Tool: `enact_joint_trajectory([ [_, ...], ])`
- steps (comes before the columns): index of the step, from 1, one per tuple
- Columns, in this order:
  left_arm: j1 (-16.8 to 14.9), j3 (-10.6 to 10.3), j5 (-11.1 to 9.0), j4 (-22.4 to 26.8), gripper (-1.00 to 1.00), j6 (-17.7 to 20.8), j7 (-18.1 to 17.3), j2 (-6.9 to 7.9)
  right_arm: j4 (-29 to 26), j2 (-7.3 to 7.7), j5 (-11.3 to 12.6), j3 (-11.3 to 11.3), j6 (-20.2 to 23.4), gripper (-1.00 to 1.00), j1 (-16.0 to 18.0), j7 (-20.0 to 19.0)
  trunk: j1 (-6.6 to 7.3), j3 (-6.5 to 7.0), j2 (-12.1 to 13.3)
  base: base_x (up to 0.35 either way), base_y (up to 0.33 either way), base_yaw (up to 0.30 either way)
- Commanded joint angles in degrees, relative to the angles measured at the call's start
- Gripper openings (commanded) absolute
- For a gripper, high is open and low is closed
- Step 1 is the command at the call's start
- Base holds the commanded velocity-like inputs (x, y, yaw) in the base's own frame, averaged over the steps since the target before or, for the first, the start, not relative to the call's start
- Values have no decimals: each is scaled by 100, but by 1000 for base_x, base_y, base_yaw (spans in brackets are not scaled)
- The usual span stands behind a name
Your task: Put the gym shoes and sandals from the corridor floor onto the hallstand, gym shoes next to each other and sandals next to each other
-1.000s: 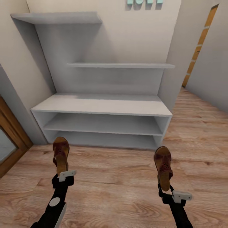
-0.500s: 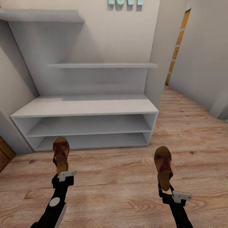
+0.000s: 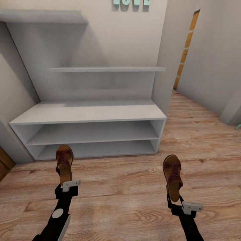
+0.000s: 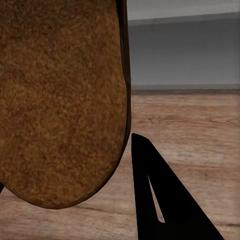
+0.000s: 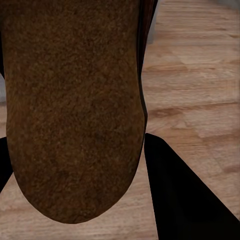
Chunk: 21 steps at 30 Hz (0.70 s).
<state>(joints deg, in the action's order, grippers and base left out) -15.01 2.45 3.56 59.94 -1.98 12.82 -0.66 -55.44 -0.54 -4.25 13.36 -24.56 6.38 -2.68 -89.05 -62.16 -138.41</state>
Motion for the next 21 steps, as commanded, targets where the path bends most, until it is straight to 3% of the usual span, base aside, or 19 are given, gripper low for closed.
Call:
enact_joint_trajectory([
  [1,-2,10,57,-1,-100,-2,1,-4,4,-6,-26,25,-14,-100,4,-32,1,-4,-2,0,0,0],
  [9,-9,-1,52,-47,-100,66,-7,29,78,34,-22,96,-32,-100,4,-4,1,-4,-2,0,0,0],
  [10,-30,2,60,-101,-100,267,-15,36,74,173,-16,776,-25,-100,4,-13,1,-4,-2,0,0,0],
  [11,-48,0,68,-142,-100,436,-22,36,69,279,-12,1303,-19,-100,4,-22,1,-4,-2,0,0,0],
  [12,-87,-3,80,-202,-100,736,-57,37,64,482,-7,2095,-11,-100,4,-35,1,-4,-2,0,0,0],
  [13,-163,-5,87,-242,-100,980,-131,36,68,690,0,2621,-2,-100,4,-43,1,-4,-2,0,0,0],
  [14,-380,-7,98,-304,-100,1304,-371,35,89,1093,7,3189,24,-100,4,-44,1,-4,-2,0,0,0],
  [15,-508,-7,102,-353,-100,1416,-501,40,99,1256,8,3335,47,-100,4,-42,1,-4,-2,0,0,0],
  [21,-1105,-12,117,-747,-100,2028,-827,37,120,1680,6,3801,508,-100,4,-45,1,-4,-2,0,0,0],
])
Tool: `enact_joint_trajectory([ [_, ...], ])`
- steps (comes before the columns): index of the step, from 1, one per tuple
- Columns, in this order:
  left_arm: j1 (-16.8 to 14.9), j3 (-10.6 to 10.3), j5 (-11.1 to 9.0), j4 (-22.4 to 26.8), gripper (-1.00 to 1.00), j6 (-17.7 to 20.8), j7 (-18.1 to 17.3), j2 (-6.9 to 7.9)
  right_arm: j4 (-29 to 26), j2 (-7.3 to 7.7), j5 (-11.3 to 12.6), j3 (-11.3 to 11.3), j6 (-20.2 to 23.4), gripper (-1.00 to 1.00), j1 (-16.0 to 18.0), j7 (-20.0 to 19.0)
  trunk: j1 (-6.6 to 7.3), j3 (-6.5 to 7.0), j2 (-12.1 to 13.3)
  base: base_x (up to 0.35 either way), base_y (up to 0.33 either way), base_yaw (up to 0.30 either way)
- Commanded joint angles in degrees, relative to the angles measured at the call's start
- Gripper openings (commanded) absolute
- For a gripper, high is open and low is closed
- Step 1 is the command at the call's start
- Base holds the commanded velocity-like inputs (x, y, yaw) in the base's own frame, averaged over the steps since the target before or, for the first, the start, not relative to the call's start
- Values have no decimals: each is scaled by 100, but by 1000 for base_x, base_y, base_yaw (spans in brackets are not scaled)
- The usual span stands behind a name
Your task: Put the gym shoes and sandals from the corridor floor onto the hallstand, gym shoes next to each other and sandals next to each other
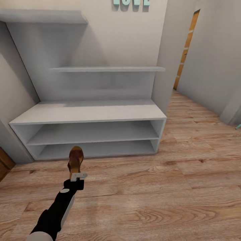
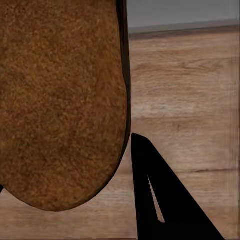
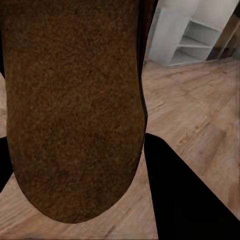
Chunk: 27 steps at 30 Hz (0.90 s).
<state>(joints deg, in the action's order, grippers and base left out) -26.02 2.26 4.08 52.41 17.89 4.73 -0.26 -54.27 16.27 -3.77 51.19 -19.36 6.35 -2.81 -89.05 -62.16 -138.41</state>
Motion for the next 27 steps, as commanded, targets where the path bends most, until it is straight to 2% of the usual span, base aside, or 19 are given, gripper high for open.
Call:
enact_joint_trajectory([
  [1,-161,5,69,-118,-100,184,-45,-8,8,80,-41,191,197,-100,7,-40,1,-5,-2,0,0,0],
  [3,-398,4,72,-308,-100,318,-71,-21,13,185,-39,417,516,-100,7,-51,1,-5,-2,0,0,0],
  [7,-892,-47,73,-701,-100,435,-95,-48,6,413,-31,622,1069,-100,7,-56,1,-5,-2,0,0,0],
  [9,-1063,-98,70,-842,-100,450,-98,-53,5,494,-30,653,1233,-100,7,-55,1,-5,-2,0,0,0],
  [11,-1394,-208,65,-1161,-100,471,-98,-56,2,643,-28,689,1557,-100,7,-55,1,-5,-2,0,0,0],
  [13,-1562,-240,59,-1341,-100,477,-100,-52,3,699,-28,699,1708,-100,7,-56,1,-5,-2,0,0,0],
  [16,-1980,-278,51,-1818,-100,484,-102,-53,-2,784,-33,714,1983,-100,7,-47,1,-5,-2,0,0,0],
  [19,-2271,-289,50,-2193,-100,486,-103,-53,-5,834,-35,747,2078,-100,7,-27,1,-5,-2,0,0,0],
  [22,-2517,-293,49,-2514,-100,486,-103,-50,-2,917,-41,917,2138,-100,7,-21,1,-5,-2,0,0,0],
  [25,-2790,-296,48,-2777,-100,483,-99,-55,-31,994,-31,1453,2323,-100,7,-73,1,-5,-2,0,0,0],
  [27,-2813,-301,57,-2787,-100,478,-97,-62,-44,990,-29,1531,2365,-100,7,-211,1,-5,-2,0,0,0],
])
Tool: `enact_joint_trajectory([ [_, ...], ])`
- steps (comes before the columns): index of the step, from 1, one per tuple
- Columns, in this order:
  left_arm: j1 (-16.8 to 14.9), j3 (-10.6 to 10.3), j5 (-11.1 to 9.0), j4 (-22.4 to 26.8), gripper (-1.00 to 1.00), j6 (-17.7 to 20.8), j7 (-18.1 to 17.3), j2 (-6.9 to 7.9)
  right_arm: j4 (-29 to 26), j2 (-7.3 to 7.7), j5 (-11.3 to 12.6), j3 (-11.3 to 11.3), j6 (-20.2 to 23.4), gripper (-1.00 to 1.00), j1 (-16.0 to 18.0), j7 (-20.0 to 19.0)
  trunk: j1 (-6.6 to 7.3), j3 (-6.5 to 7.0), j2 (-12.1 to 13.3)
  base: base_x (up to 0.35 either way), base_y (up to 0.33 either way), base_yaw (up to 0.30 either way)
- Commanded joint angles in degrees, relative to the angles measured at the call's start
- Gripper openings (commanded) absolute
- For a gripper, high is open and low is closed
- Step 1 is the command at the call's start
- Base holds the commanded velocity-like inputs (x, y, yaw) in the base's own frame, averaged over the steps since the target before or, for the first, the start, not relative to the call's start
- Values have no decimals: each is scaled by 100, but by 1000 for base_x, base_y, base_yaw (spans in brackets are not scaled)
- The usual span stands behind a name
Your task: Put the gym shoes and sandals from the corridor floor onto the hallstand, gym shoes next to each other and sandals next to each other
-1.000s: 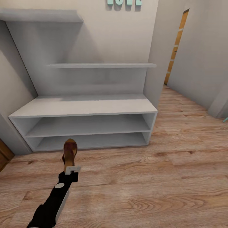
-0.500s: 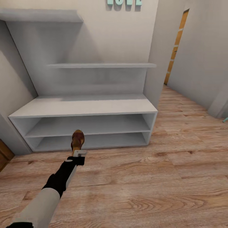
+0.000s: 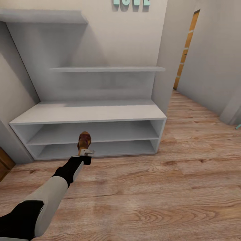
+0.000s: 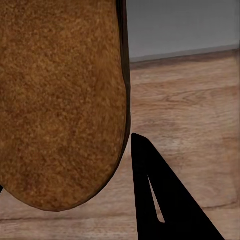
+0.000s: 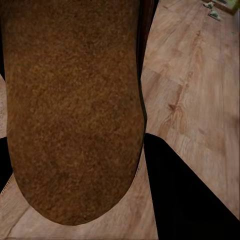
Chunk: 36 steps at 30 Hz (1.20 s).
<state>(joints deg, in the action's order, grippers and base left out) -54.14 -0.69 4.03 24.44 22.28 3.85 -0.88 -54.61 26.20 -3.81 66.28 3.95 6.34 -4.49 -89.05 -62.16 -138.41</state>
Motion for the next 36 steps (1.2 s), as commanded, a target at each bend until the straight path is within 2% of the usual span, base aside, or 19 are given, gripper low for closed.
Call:
enact_joint_trajectory([
  [1,-7,-26,66,3,-100,36,-12,-6,-25,-12,-37,78,60,-100,7,-474,1,-5,-2,0,0,0],
  [2,-12,-31,69,3,-100,36,-14,-8,-51,-20,-43,91,65,-100,7,-658,1,-5,-2,0,0,0],
  [4,-30,-34,68,16,-100,38,-16,-8,-168,-30,-48,116,74,-100,7,-788,1,-5,-2,0,0,0],
  [6,-34,-32,62,96,-100,39,-27,-9,-285,-49,-48,116,79,-100,7,-826,1,-5,-2,0,0,0],
  [14,-36,-27,32,317,-100,48,-90,-4,-403,-70,-50,130,73,-100,7,-857,-175,-157,-323,0,0,0],
  [18,-15,-27,29,325,-100,48,-96,8,-408,-70,-56,130,71,-100,7,-860,-262,-255,-483,0,0,0],
  [36,35,-19,28,325,-100,39,-104,61,-403,-71,-58,131,63,-100,7,-854,-309,-817,-507,0,0,0],
])
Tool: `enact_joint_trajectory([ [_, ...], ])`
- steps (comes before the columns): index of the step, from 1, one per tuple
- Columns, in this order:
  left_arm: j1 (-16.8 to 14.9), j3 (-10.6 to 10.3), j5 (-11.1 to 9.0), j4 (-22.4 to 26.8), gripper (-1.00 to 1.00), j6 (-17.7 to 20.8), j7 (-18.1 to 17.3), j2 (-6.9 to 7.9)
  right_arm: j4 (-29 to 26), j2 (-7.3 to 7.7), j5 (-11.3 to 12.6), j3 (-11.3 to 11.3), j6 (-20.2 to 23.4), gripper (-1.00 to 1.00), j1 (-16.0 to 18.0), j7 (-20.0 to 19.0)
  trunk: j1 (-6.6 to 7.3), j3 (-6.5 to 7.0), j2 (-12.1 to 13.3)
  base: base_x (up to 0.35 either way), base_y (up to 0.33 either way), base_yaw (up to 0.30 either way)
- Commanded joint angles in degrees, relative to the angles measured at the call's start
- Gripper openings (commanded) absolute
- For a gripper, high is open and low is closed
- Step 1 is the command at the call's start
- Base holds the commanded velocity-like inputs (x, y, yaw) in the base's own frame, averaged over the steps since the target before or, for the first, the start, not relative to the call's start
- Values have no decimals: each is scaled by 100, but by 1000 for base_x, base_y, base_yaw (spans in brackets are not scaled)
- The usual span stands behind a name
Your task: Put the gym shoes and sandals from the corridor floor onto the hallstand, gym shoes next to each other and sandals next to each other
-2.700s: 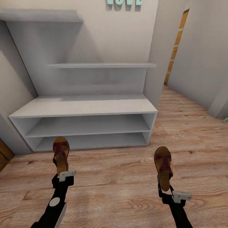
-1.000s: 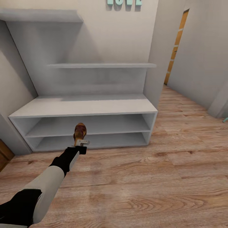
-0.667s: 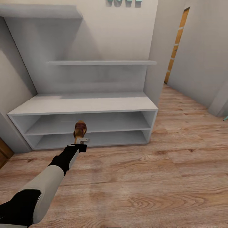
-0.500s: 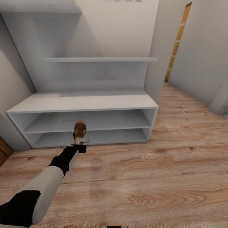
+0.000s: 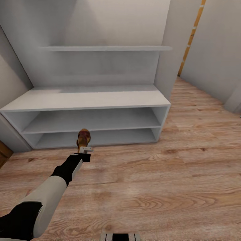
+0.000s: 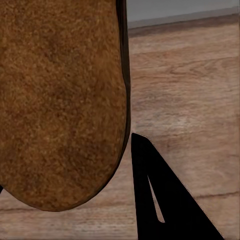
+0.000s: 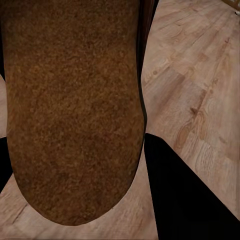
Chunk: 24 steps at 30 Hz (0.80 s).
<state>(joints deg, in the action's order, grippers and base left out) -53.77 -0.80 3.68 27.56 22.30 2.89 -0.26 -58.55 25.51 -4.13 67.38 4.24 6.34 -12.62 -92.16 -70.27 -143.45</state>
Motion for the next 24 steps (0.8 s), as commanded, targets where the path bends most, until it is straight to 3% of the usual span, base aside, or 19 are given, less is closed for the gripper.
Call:
enact_joint_trajectory([
  [1,-2,-8,62,12,-100,38,-8,0,-9,-2,-27,21,33,-100,8,-40,-1,-37,-4,0,0,0],
  [3,-2,-8,62,15,-100,38,-8,1,-8,-2,-27,21,33,-100,8,-39,-6,-99,-7,0,0,0],
  [15,4,-13,70,21,-100,-12,0,2,-2,-68,-40,8,33,-100,8,-38,-6,-183,-7,13,0,0],
  [24,-2,17,71,21,-100,-22,7,8,18,-82,-48,14,24,-100,8,-42,-6,-186,-7,251,0,0],
])
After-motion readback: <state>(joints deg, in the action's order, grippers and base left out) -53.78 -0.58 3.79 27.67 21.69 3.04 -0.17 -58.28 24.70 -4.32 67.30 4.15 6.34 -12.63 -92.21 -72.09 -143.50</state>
